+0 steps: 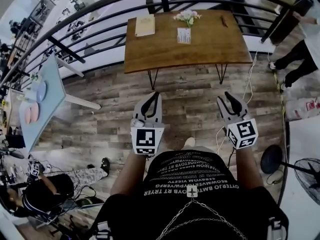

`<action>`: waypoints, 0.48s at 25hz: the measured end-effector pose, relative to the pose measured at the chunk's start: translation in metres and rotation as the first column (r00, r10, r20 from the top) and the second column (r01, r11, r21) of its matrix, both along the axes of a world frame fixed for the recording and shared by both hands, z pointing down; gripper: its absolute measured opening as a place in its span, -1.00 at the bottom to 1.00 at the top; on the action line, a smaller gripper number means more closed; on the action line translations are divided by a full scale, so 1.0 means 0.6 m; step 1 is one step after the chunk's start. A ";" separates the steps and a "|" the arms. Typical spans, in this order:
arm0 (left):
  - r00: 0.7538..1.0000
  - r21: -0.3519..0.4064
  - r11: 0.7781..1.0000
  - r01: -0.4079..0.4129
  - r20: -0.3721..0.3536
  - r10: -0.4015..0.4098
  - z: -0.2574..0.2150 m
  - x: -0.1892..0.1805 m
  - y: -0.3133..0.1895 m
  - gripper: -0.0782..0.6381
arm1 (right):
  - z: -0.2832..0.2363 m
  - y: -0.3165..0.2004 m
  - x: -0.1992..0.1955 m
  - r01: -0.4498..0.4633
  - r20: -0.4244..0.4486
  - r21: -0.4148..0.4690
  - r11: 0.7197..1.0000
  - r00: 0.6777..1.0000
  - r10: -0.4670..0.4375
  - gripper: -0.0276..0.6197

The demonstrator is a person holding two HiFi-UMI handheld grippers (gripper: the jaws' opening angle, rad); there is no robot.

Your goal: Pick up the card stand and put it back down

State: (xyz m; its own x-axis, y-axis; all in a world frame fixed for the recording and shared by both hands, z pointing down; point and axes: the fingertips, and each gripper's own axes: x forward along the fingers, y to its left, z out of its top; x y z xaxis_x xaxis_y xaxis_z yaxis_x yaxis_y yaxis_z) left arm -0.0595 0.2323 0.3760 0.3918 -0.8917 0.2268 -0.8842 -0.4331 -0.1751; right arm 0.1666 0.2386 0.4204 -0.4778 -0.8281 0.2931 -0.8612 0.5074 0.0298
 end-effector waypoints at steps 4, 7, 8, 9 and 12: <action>0.999 -0.026 0.999 0.029 0.015 -0.029 0.015 -0.003 0.004 -0.70 | 0.013 -0.011 0.002 0.021 0.006 -0.020 1.000 1.000 -0.021 -0.53; 0.998 -0.024 0.998 0.054 0.018 -0.053 0.012 -0.014 0.008 -0.70 | 0.013 -0.016 0.000 0.036 0.004 -0.016 0.999 0.999 -0.036 -0.53; 0.998 -0.021 0.998 0.059 0.020 -0.058 0.010 -0.016 0.009 -0.70 | 0.012 -0.017 0.000 0.039 0.005 -0.013 0.999 0.999 -0.039 -0.53; 0.998 -0.017 0.998 0.063 0.021 -0.063 0.008 -0.018 0.009 -0.70 | 0.012 -0.017 0.000 0.040 0.006 -0.012 0.999 0.999 -0.040 -0.53; 0.998 -0.023 0.998 0.064 0.021 -0.064 0.010 -0.018 0.007 -0.70 | 0.015 -0.021 0.000 0.038 0.012 -0.014 0.999 0.999 -0.037 -0.53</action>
